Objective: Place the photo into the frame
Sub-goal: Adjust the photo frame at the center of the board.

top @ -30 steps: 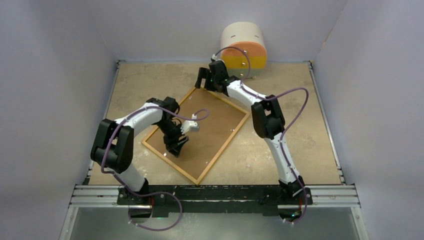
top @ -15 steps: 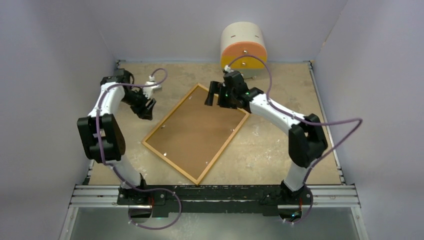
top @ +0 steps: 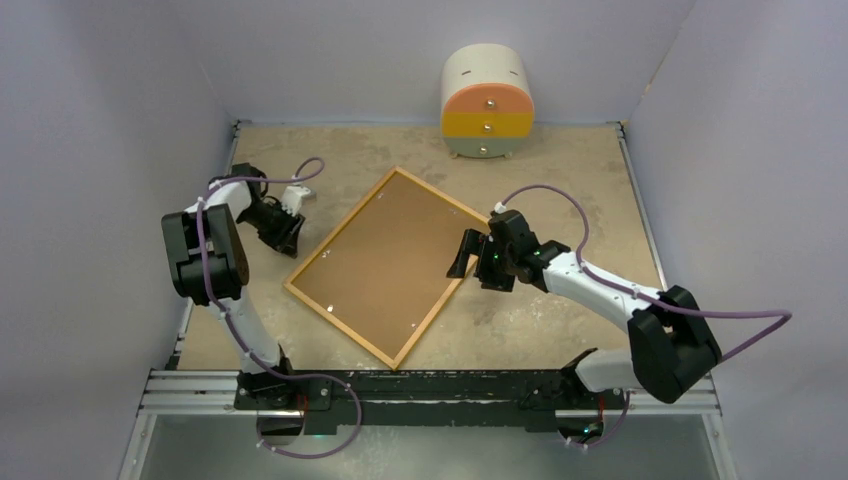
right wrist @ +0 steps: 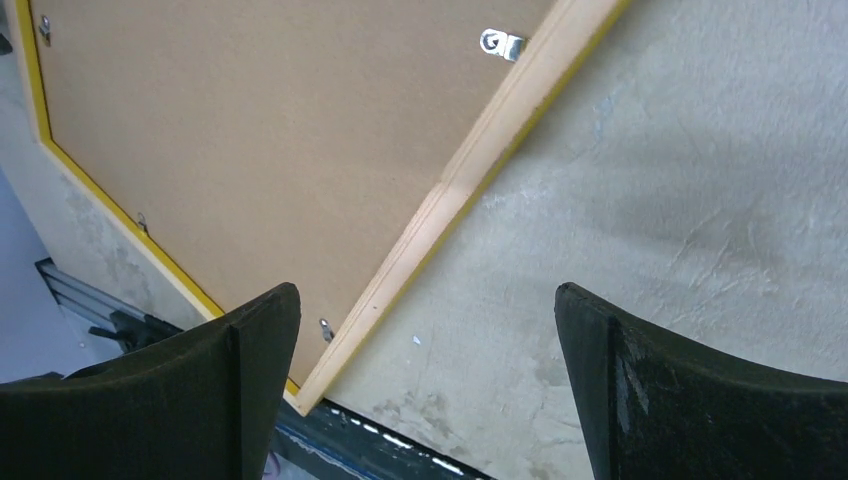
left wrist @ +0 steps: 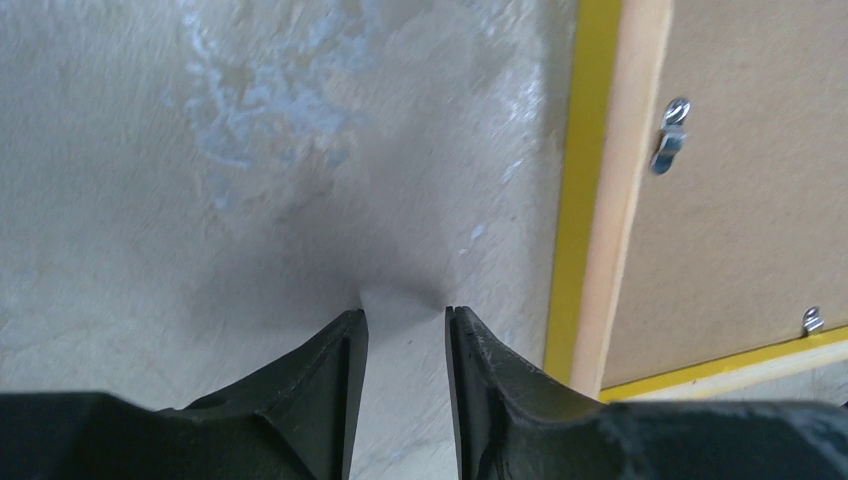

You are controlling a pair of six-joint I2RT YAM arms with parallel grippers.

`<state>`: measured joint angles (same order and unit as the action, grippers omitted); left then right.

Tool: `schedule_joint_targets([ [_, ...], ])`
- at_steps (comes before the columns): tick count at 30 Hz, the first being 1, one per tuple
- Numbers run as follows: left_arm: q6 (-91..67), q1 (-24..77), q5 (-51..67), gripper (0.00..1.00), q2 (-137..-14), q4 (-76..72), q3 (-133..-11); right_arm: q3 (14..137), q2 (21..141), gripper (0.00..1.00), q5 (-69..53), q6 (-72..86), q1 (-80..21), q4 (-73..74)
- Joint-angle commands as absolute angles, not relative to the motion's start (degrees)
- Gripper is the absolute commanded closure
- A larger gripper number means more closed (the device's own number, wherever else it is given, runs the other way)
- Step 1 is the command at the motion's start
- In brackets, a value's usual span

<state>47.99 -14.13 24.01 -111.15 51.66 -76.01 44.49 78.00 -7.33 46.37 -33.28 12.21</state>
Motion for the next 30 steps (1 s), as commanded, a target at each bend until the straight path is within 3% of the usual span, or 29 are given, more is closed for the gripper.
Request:
schedule_joint_targets([
  [1, 44.83, -8.84, 28.66, 0.65, -110.48, 49.16, -69.52, 42.95, 74.99, 0.01, -9.56, 50.01, -31.83, 9.02],
  [13, 40.91, 2.58, 39.97, 0.75, -109.08, 50.26, -66.98, 46.65, 70.70, 0.01, -7.84, 47.70, -27.86, 12.93],
  [20, 45.75, 2.14, 46.49, 0.61, -106.11, 59.04, -71.69, 46.05, 75.03, 0.02, -10.57, 53.17, -33.75, 1.28],
  [25, 47.49, 2.11, 47.83, 0.60, -106.56, 59.78, -70.55, 47.69, 82.61, 0.09, -10.75, 58.20, -40.38, -7.38],
  [30, 45.71, 2.11, 44.32, 0.73, -108.65, 55.01, -67.48, 53.48, 91.88, 0.15, -10.45, 61.11, -46.85, -12.07],
])
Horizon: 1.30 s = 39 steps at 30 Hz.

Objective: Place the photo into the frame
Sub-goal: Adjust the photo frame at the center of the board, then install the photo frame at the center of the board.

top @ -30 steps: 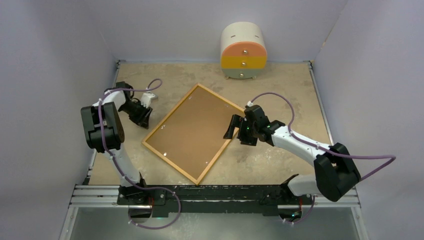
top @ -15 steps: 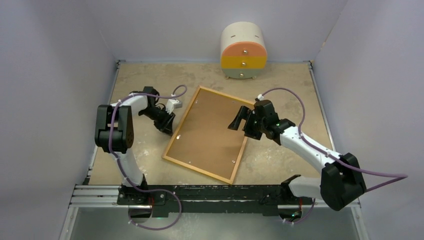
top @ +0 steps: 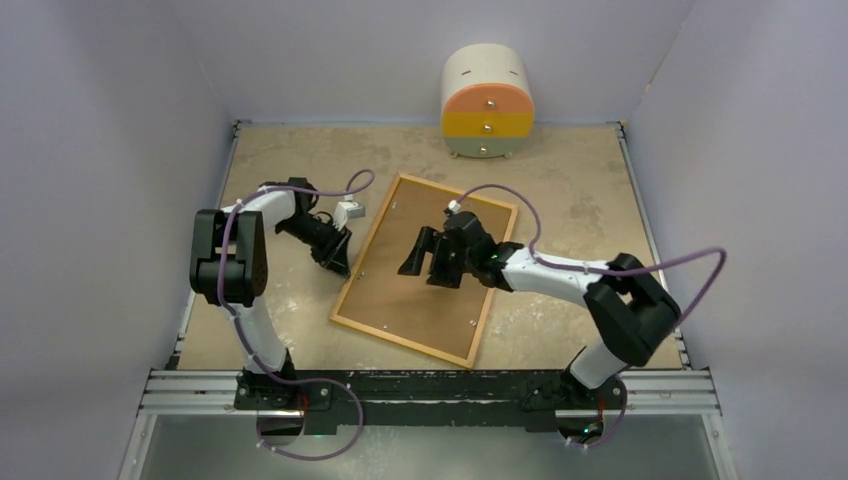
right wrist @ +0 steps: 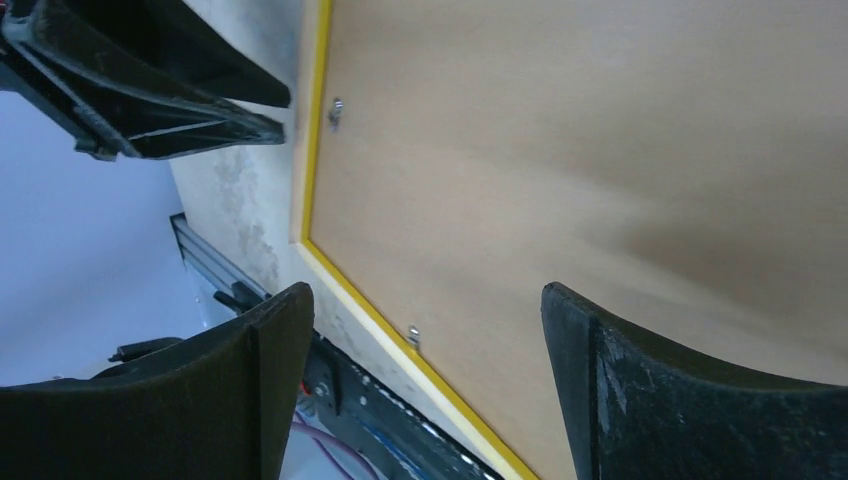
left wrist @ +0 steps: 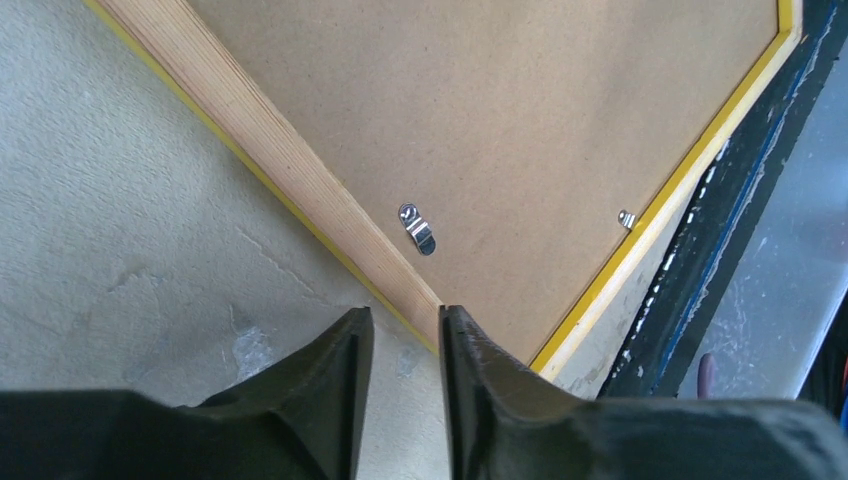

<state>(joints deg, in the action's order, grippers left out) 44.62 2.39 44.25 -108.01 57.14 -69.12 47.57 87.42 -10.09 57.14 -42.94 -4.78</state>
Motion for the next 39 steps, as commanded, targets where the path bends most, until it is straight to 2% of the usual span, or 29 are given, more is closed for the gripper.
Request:
schedule_joint_targets([
  [1, 45.34, 2.11, 43.82, 0.77, -108.99, 54.18, -67.01, 55.15, 93.82, 0.16, -10.46, 61.35, -47.68, -12.46],
  [5, 43.95, 2.02, 42.72, 0.85, -109.57, 51.36, -65.61, 60.03, 101.03, 0.21, -10.91, 62.69, -50.40, -14.94],
  [14, 44.47, 1.87, 43.74, 0.90, -111.45, 50.94, -65.23, 65.20, 111.35, 0.32, -13.08, 66.85, -52.21, -20.17],
  [39, 44.60, 1.36, 42.95, 0.93, -110.92, 50.19, -64.47, 70.31, 119.70, 0.57, -7.79, 67.96, -52.92, -20.53],
])
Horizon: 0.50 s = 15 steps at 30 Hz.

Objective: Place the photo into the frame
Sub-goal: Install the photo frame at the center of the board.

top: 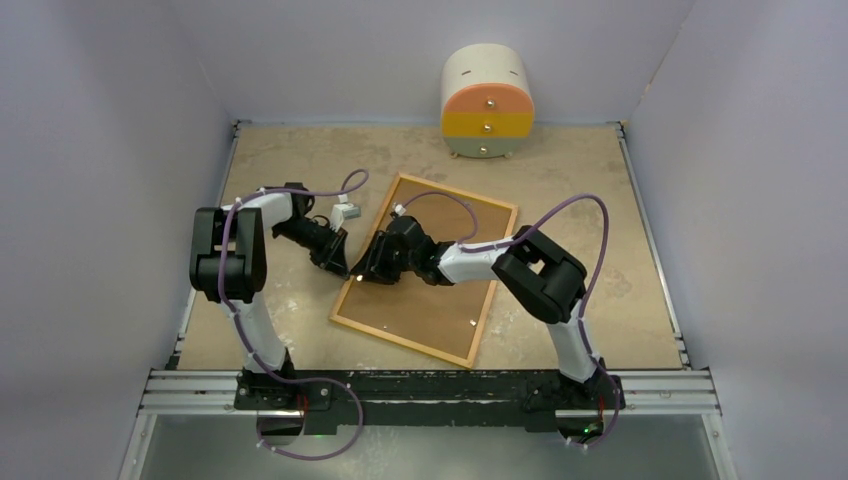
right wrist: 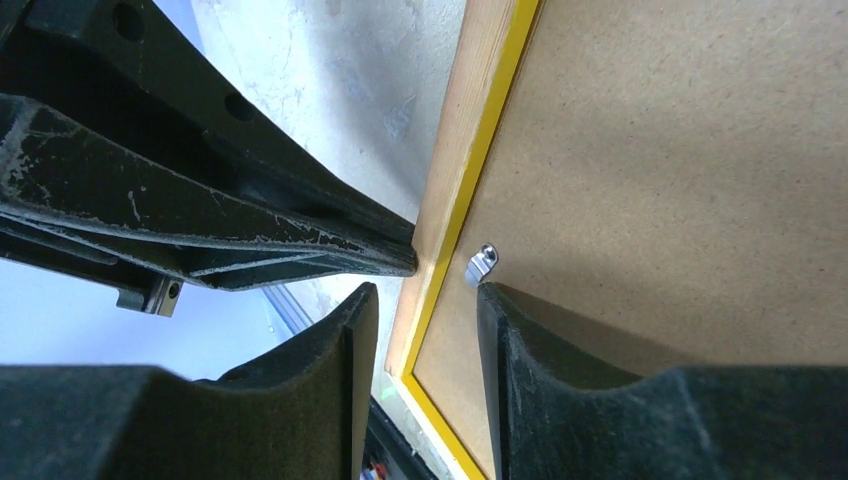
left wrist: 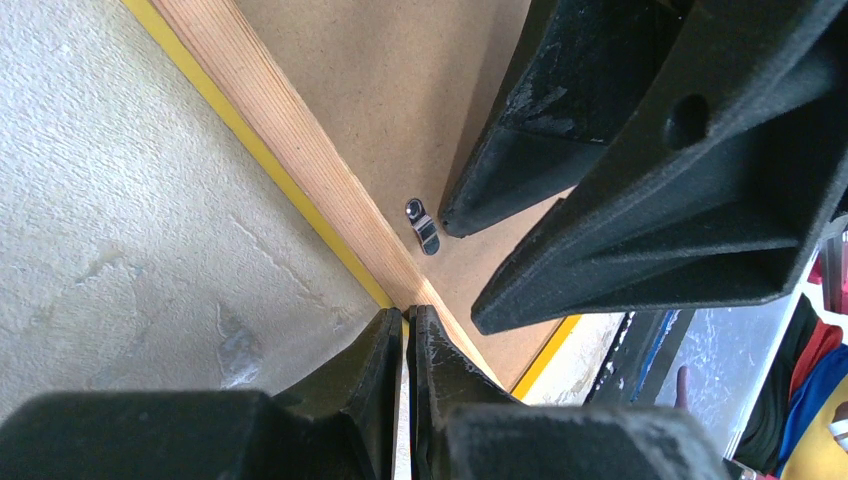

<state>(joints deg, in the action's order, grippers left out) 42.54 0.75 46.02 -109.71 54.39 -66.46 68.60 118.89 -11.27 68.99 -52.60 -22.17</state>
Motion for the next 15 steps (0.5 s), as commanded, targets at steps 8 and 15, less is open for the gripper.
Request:
schedule_joint_targets([
  [8, 44.58, 1.33, 42.68, 0.93, -111.26, 50.26, -64.64, 70.98, 120.98, 0.61, -7.47, 67.70, -52.91, -20.83],
  [15, 44.74, 1.34, 42.47, 0.93, -111.01, 50.43, -64.73, 71.52, 121.70, 0.63, -7.83, 67.74, -52.90, -20.50],
])
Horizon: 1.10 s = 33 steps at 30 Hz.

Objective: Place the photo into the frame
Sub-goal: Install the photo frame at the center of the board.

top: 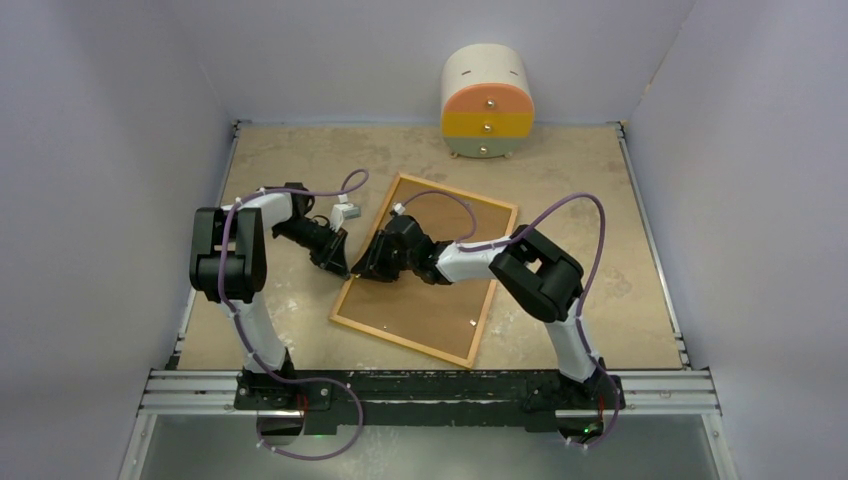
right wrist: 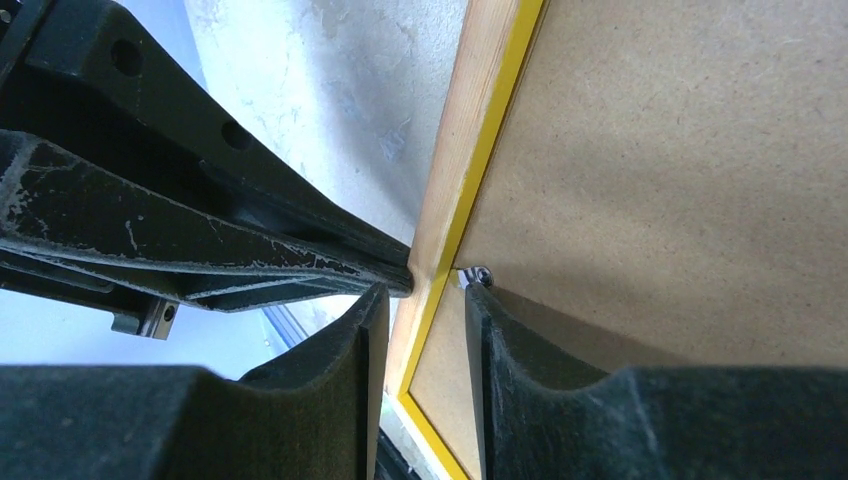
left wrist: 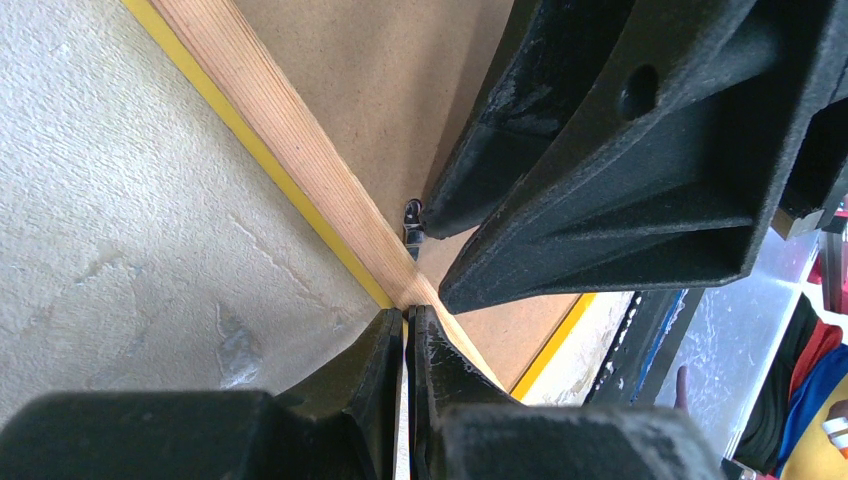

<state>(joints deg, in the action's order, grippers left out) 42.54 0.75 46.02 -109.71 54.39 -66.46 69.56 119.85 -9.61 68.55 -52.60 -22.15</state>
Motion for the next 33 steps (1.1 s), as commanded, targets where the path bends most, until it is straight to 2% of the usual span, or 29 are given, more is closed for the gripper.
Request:
schedule_joint_targets([
  [1, 44.74, 1.32, 42.53, 0.94, -111.01, 50.51, -64.70, 71.61, 121.80, 0.64, -7.75, 67.74, -52.84, -20.47],
  [16, 45.18, 1.32, 42.35, 0.95, -110.83, 51.04, -64.86, 71.73, 121.06, 0.65, -7.38, 68.61, -52.82, -20.62],
  [20, 45.50, 1.24, 42.45, 0.94, -110.42, 51.76, -65.06, 70.87, 119.99, 0.59, -11.12, 69.51, -51.69, -23.45],
  [22, 45.75, 0.79, 42.77, 0.89, -110.01, 52.65, -65.72, 70.31, 118.12, 0.53, -13.82, 68.68, -50.07, -23.70],
  [24, 46.48, 0.04, 44.99, 0.80, -109.91, 54.61, -67.54, 68.96, 115.36, 0.48, -15.16, 67.48, -48.07, -23.71],
  [28, 46.14, -2.14, 48.65, 0.65, -111.18, 58.15, -73.90, 68.99, 111.43, 0.45, -17.07, 62.72, -43.02, -19.51],
  [33, 41.58, -1.43, 51.61, 0.59, -113.94, 57.03, -80.06, 70.76, 110.82, 0.45, -17.92, 58.32, -37.22, -15.24],
])
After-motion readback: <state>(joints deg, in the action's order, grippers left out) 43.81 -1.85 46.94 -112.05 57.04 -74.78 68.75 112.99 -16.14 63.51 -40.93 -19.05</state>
